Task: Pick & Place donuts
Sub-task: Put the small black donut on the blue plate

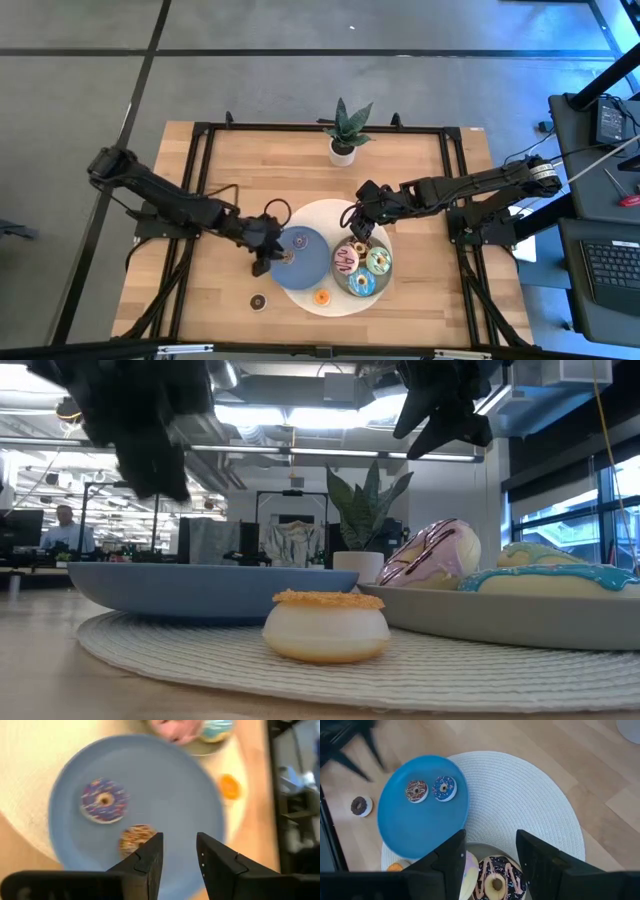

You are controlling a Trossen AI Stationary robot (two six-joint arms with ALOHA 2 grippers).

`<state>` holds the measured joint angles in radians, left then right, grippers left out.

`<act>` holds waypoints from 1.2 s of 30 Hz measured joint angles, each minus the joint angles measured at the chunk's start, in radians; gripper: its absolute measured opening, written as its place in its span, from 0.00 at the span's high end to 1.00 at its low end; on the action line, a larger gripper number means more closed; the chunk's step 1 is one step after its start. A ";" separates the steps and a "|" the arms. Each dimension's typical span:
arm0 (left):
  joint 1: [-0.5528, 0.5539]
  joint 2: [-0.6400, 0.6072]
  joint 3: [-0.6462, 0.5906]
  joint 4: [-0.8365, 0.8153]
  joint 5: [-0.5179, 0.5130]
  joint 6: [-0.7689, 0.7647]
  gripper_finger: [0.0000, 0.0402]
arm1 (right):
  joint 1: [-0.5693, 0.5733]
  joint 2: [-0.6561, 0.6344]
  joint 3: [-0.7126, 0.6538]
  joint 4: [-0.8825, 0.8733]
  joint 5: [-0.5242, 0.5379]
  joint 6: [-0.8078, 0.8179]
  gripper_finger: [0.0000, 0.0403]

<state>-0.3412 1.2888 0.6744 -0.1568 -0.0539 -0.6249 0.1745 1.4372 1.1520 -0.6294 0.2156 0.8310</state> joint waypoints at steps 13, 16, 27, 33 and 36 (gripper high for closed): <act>-0.314 0.039 0.298 -0.532 -0.210 -0.210 0.72 | 0.000 0.000 0.000 0.005 0.002 -0.006 0.57; -0.373 0.085 0.299 -0.567 -0.214 -0.345 0.72 | 0.000 0.000 0.000 0.006 0.003 -0.006 0.57; -0.510 0.329 0.299 -0.489 -0.258 -0.492 0.72 | 0.000 0.000 0.000 0.007 0.003 -0.028 0.57; -0.510 0.412 0.299 -0.394 -0.240 -0.509 0.72 | 0.000 0.000 0.000 0.007 0.003 -0.032 0.57; -0.509 0.431 0.299 -0.359 -0.243 -0.507 0.72 | 0.000 0.000 0.000 0.007 0.003 -0.032 0.57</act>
<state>-0.8505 1.7202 0.9733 -0.5162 -0.2974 -1.1320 0.1745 1.4375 1.1519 -0.6228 0.2188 0.7988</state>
